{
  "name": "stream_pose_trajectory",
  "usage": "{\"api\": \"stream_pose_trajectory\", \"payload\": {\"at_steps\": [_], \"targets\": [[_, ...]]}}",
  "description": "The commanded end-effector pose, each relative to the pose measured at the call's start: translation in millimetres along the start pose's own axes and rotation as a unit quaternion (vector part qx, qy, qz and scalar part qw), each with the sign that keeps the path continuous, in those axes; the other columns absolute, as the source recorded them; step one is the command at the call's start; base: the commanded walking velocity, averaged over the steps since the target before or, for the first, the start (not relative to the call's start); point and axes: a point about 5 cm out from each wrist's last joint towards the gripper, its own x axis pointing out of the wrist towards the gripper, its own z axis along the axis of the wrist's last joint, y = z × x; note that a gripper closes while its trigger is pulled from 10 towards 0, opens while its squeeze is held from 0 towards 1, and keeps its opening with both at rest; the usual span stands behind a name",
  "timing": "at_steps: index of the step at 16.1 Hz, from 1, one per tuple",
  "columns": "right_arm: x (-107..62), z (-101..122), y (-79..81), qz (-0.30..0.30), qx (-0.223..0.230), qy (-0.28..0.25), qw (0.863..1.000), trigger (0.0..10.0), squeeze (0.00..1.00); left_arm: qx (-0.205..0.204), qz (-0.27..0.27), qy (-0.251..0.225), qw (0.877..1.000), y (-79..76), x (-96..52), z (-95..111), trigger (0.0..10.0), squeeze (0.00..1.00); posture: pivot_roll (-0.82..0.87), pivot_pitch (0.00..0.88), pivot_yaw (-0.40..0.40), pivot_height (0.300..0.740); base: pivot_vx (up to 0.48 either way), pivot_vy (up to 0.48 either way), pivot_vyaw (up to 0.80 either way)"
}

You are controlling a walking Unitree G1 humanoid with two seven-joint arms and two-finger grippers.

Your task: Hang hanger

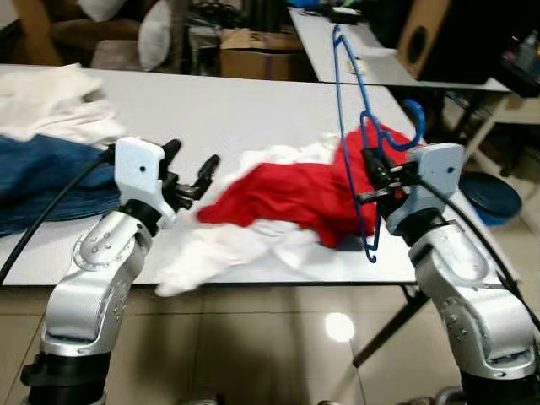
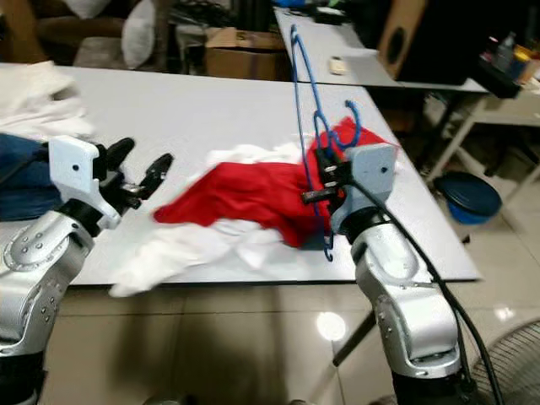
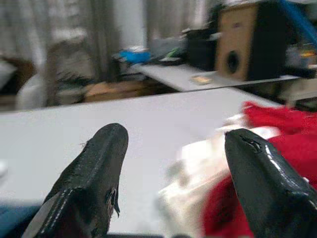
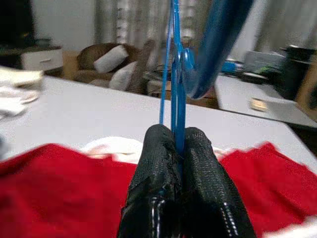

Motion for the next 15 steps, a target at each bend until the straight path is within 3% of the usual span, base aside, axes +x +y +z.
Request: {"api": "stream_pose_trajectory", "payload": {"at_steps": [1, 3, 5, 7, 9, 13, 15], "targets": [[4.3, 5, 0.5, -0.004, -0.01, -0.013, 1.0, 10.0, 0.0, 0.001, 0.015, 0.011, 1.0, 1.8, 0.7, -3, 10.0, 0.0, -0.11, 0.0, -0.06, 0.74, 0.0, 0.45, 0.0], [11.5, 9, -1.1, -0.034, 0.009, -0.026, 0.999, 10.0, 0.0, 0.021, 0.031, 0.022, 0.999, -1.2, 6.3, -8, 10.0, 0.0, -0.1, 0.0, -0.057, 0.74, 0.0, 0.45, 0.0], [8.9, 7, 6.6, -0.022, 0.005, -0.03, 0.999, 10.0, 0.0, 0.021, 0.015, 0.028, 0.999, -9.9, 1.8, -11, 10.0, 0.0, -0.1, 0.0, -0.07, 0.74, 0.0, 0.454, 0.0], [8.3, 2, 12.9, -0.019, 0.011, -0.023, 0.999, 10.0, 0.0, 0.019, 0.041, 0.04, 0.998, -4.7, -0.6, -17, 10.0, 0.0, -0.1, 0.0, -0.065, 0.74, 0.0, 0.448, 0.0], [13.6, 4, 20.6, -0.009, 0.017, -0.023, 1.0, 10.0, 0.0, 0.021, 0.044, 0.027, 0.998, -4.0, 10.5, -9, 10.0, 0.0, -0.08, 0.013, -0.044, 0.74, 0.0, 0.448, 0.0], [1.3, -8, 6.6, -0.055, 0.007, -0.005, 0.998, 10.0, 0.0, 0.024, 0.031, 0.043, 0.998, -7.1, 1.9, -14, 10.0, 0.0, -0.09, 0.009, -0.05, 0.74, 0.0, 0.45, 0.0], [-0.8, -11, -4.1, -0.066, 0.003, -0.002, 0.998, 10.0, 0.0, 0.014, 0.042, 0.039, 0.998, -5.9, 7.3, -15, 10.0, 0.0, -0.1, 0.025, -0.033, 0.74, 0.0, 0.45, 0.0]]}}
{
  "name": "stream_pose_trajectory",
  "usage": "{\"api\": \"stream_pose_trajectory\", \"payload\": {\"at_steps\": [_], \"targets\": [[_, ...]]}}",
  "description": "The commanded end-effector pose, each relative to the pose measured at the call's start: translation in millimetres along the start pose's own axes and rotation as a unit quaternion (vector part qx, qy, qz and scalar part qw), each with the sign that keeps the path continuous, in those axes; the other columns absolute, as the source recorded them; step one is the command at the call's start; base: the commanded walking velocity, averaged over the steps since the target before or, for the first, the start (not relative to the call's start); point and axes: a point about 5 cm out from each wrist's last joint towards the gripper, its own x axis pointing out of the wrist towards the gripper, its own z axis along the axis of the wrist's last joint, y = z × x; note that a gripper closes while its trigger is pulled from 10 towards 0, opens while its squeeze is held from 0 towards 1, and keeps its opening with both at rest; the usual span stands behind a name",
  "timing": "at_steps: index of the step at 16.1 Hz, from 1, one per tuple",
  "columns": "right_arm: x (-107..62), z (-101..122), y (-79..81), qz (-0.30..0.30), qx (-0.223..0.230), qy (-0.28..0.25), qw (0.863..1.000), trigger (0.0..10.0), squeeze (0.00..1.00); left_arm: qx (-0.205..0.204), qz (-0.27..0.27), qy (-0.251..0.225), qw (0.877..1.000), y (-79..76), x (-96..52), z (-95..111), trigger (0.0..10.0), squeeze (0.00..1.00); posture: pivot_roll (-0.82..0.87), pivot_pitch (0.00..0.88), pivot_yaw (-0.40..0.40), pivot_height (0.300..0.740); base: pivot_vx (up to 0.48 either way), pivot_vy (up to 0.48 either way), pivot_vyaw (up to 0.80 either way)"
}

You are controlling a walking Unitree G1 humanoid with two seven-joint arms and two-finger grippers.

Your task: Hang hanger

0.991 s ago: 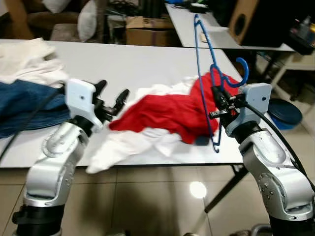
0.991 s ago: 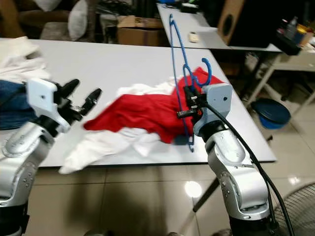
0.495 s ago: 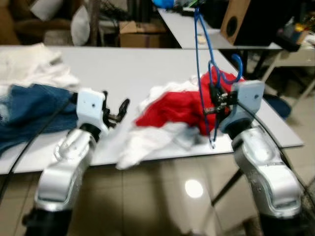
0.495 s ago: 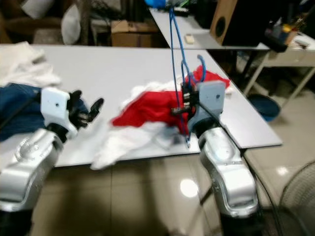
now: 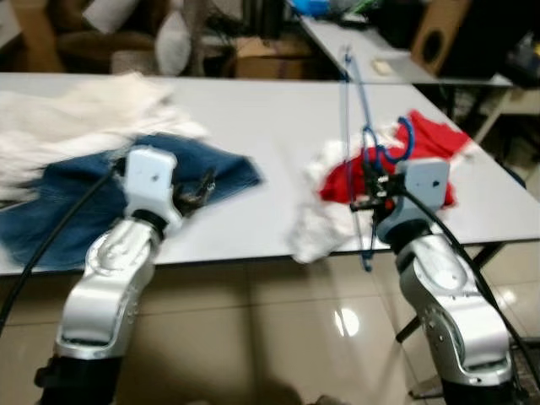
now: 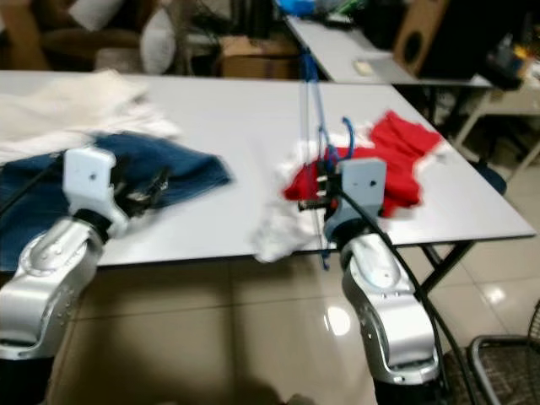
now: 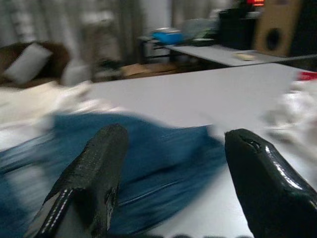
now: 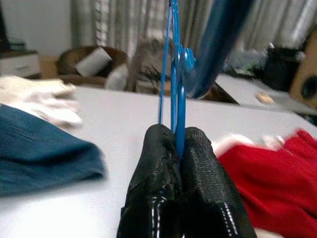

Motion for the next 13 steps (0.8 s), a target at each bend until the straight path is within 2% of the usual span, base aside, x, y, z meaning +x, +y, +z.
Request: {"api": "stream_pose_trajectory", "payload": {"at_steps": [1, 3, 5, 6, 8, 10, 13], "targets": [[-0.9, 4, -11.7, -0.015, -0.013, -0.009, 1.0, 10.0, 0.0, 0.0, -0.008, -0.012, 1.0, -7.6, 6.1, 7, 10.0, 0.0, -0.1, 0.032, -0.03, 0.74, 0.0, 0.446, 0.0], [-3.4, 0, -15.3, -0.018, -0.01, -0.004, 1.0, 10.0, 0.0, 0.003, -0.028, -0.01, 1.0, -12.9, 3.2, 6, 10.0, 0.0, -0.1, 0.016, -0.051, 0.74, 0.0, 0.45, 0.0], [-4.8, -6, -16.3, -0.026, -0.005, 0.003, 1.0, 10.0, 0.0, 0.003, -0.017, -0.002, 1.0, -10.1, -1.0, 0, 10.0, 0.0, -0.11, 0.0, -0.067, 0.74, 0.0, 0.448, 0.0], [2.2, -4, -4.3, 0.013, -0.008, -0.001, 1.0, 10.0, 0.0, -0.003, -0.007, -0.009, 1.0, -7.3, 2.3, 2, 10.0, 0.0, -0.11, 0.0, -0.065, 0.74, 0.0, 0.446, 0.0], [4.2, -3, -2.3, 0.023, -0.027, -0.002, 0.999, 10.0, 0.0, 0.01, -0.007, -0.008, 1.0, -6.7, 4.1, 2, 10.0, 0.0, -0.11, 0.0, -0.063, 0.74, 0.0, 0.454, 0.0], [1.3, -12, -3.0, 0.015, 0.001, 0.011, 1.0, 10.0, 0.0, 0.02, -0.019, -0.013, 1.0, -7.0, 1.5, 5, 10.0, 0.0, -0.08, 0.0, -0.072, 0.74, 0.0, 0.45, 0.0], [2.4, -14, 1.7, 0.035, -0.007, 0.018, 0.999, 10.0, 0.0, 0.012, 0.002, -0.015, 1.0, -1.6, 2.5, 3, 10.0, 0.0, -0.09, 0.0, -0.068, 0.74, 0.0, 0.447, 0.0]]}}
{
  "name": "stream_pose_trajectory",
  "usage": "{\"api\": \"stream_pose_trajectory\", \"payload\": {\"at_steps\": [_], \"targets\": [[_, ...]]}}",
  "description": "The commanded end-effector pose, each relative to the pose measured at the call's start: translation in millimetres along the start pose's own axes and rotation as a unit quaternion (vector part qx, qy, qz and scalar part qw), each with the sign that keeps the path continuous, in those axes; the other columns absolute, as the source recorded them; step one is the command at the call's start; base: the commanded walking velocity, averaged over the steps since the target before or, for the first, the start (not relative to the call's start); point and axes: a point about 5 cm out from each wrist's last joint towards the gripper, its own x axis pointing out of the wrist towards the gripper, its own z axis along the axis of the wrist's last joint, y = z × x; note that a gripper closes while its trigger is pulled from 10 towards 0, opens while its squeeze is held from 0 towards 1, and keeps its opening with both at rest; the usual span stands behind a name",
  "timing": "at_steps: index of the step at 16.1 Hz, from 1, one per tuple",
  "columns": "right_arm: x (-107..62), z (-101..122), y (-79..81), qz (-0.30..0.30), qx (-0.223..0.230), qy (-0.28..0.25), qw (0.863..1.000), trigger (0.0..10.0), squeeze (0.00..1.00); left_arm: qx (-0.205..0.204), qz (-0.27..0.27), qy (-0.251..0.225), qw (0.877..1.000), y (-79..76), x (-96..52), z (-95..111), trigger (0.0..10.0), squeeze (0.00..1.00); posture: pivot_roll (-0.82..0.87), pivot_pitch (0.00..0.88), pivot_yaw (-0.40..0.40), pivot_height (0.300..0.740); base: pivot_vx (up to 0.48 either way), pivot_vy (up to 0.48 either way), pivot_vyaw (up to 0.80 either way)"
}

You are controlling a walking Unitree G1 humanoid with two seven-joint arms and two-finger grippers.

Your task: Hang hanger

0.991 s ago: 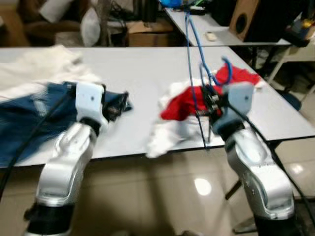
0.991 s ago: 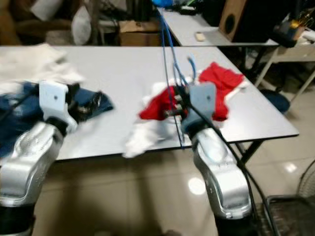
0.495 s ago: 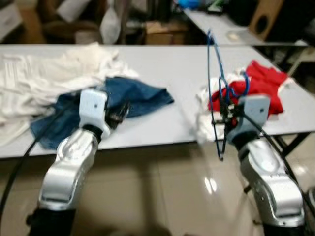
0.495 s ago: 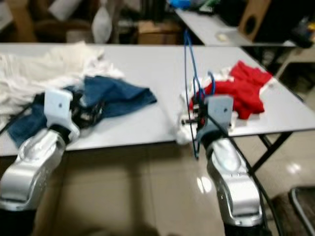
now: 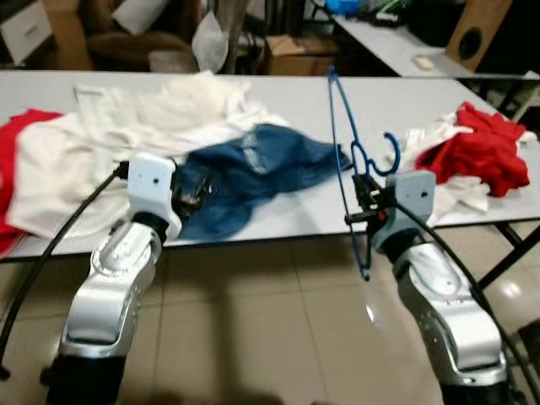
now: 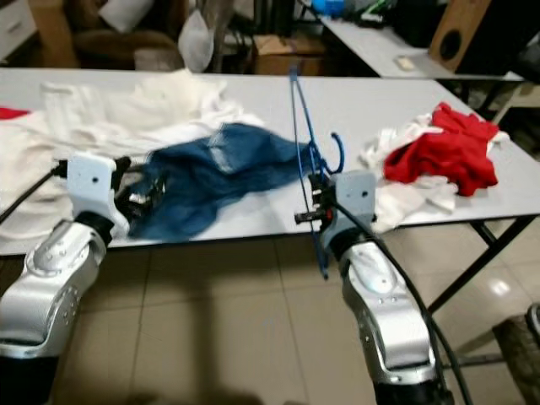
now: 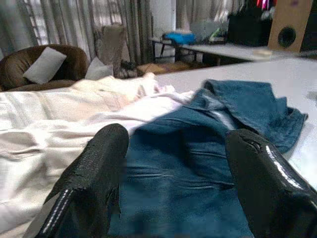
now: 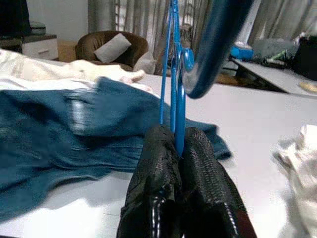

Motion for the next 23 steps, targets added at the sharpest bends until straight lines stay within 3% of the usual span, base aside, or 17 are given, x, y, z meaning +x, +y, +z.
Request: {"api": "stream_pose_trajectory", "payload": {"at_steps": [1, 5, 10, 13, 19, 23], "targets": [[4.4, 8, 2.4, 0.014, -0.006, -0.011, 1.0, 10.0, 0.0, 0.003, 0.011, -0.001, 1.0, 4.2, 2.1, 1, 10.0, 0.0, -0.09, 0.0, -0.065, 0.74, 0.0, 0.45, 0.0], [-1.9, -3, 0.1, -0.008, 0.015, 0.006, 1.0, 10.0, 0.0, -0.022, -0.003, -0.006, 1.0, -5.2, 2.2, -1, 10.0, 0.0, -0.1, 0.0, -0.074, 0.74, 0.0, 0.205, 0.0], [0.9, -1, 1.4, 0.001, 0.04, -0.002, 0.999, 10.0, 0.0, -0.031, -0.023, -0.013, 0.999, -14.2, 5.9, -7, 10.0, 0.0, -0.1, 0.0, -0.075, 0.74, 0.0, 0.0, 0.0], [5.2, -9, 0.1, 0.0, 0.024, 0.018, 1.0, 10.0, 0.0, -0.022, -0.015, -0.008, 1.0, -11.4, 6.2, -11, 10.0, 0.0, -0.09, 0.0, -0.079, 0.74, 0.285, 0.0, 0.0], [6.2, -7, 5.3, 0.026, 0.025, 0.008, 0.999, 10.0, 0.0, -0.015, 0.019, -0.013, 1.0, 1.6, 6.5, -11, 10.0, 0.0, -0.09, 0.0, -0.085, 0.74, 0.346, 0.0, -0.27], [5.4, -5, 6.8, 0.039, 0.02, 0.002, 0.999, 10.0, 0.0, -0.014, 0.018, -0.015, 1.0, 1.1, 7.6, -12, 10.0, 0.0, -0.1, 0.0, -0.086, 0.74, 0.349, 0.0, 0.0]]}}
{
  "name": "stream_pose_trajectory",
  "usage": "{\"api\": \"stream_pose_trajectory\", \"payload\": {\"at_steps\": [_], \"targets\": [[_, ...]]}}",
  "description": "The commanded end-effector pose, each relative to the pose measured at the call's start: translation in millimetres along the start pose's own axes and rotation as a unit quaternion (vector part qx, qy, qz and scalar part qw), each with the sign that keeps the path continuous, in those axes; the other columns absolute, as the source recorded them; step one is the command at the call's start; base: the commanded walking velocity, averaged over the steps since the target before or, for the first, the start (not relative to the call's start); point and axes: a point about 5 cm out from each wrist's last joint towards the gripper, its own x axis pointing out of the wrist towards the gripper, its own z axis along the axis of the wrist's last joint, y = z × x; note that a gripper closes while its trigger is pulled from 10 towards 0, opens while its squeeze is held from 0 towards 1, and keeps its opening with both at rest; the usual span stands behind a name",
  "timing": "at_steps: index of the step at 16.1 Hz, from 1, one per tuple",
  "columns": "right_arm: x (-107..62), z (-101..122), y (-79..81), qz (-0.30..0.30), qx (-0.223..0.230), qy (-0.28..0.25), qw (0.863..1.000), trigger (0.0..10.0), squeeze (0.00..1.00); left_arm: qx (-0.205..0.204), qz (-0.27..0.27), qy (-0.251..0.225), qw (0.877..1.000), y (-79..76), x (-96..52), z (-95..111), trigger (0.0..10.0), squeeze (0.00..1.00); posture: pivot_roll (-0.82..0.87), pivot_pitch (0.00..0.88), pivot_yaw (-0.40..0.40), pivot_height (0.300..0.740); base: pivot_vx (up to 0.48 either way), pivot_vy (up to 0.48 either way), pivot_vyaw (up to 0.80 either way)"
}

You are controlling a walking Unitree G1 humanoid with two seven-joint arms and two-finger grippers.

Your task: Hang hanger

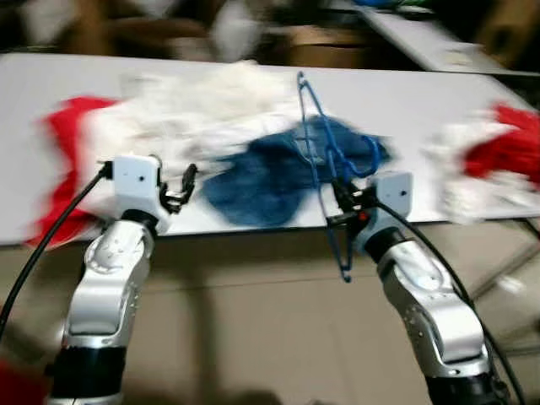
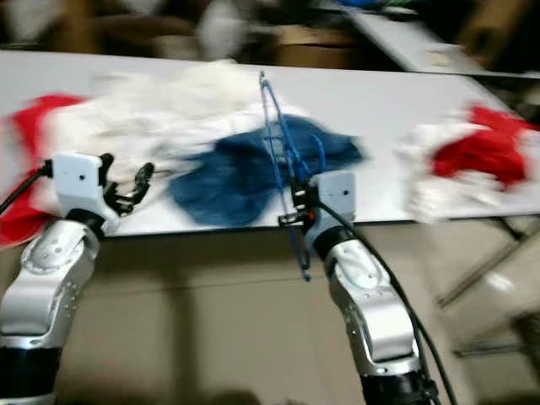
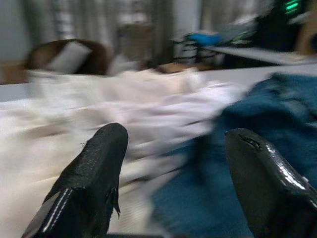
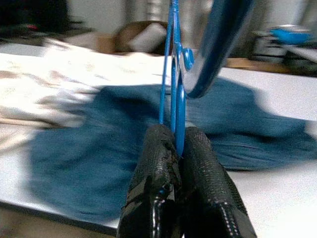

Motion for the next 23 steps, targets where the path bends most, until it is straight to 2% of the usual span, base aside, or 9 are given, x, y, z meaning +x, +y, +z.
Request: {"api": "stream_pose_trajectory", "payload": {"at_steps": [1, 8, 14, 15, 17, 18, 21, 22, 23], "targets": [[-3.2, 3, -8.2, -0.012, -0.009, -0.008, 1.0, 10.0, 0.0, -0.003, -0.019, -0.001, 1.0, -11.2, 1.8, -1, 10.0, 0.0, -0.1, 0.0, -0.086, 0.74, 0.349, 0.0, 0.0], [-8.4, 10, -28.3, -0.03, -0.022, -0.018, 0.999, 10.0, 0.0, 0.019, -0.009, -0.004, 1.0, -3.9, 10.2, 0, 10.0, 0.0, -0.11, 0.0, -0.077, 0.74, 0.35, 0.0, -0.34], [-14.2, 11, -28.6, -0.008, -0.033, -0.015, 0.999, 10.0, 0.0, 0.064, 0.02, 0.003, 0.998, 16.0, 17.0, 1, 10.0, 0.0, -0.12, 0.0, -0.069, 0.74, 0.347, 0.0, 0.0], [-15.8, 10, -28.3, -0.003, -0.034, -0.014, 0.999, 10.0, 0.0, 0.075, 0.026, 0.011, 0.997, 19.6, 19.2, 0, 10.0, 0.0, -0.12, 0.0, -0.069, 0.74, 0.33, 0.0, 0.0], [-17.6, 9, -28.9, 0.004, -0.04, -0.009, 0.999, 10.0, 0.0, 0.116, -0.012, 0.05, 0.992, 23.1, 23.2, -9, 10.0, 0.0, -0.12, 0.0, -0.065, 0.74, 0.0, 0.0, 0.0], [-18.2, 8, -29.8, 0.007, -0.04, -0.007, 0.999, 10.0, 0.0, 0.136, -0.02, 0.087, 0.987, 36.3, 28.3, -15, 10.0, 0.0, -0.12, 0.0, -0.059, 0.74, 0.0, 0.0, 0.0], [-19.3, 7, -30.7, 0.011, -0.037, -0.004, 0.999, 10.0, 0.0, 0.116, -0.037, 0.126, 0.985, 48.6, 36.8, -20, 10.0, 0.0, -0.11, 0.0, -0.052, 0.74, 0.0, 0.0, 0.0], [-19.2, 7, -30.4, 0.014, -0.037, -0.001, 0.999, 10.0, 0.0, 0.089, -0.043, 0.143, 0.985, 50.7, 42.2, -24, 10.0, 0.0, -0.11, 0.0, -0.05, 0.74, 0.0, 0.0, 0.0], [-18.7, 6, -29.8, 0.017, -0.037, 0.001, 0.999, 10.0, 0.0, 0.081, -0.04, 0.161, 0.983, 54.0, 47.4, -29, 9.3, 0.0, -0.12, 0.0, -0.047, 0.74, 0.0, 0.0, 0.0]]}}
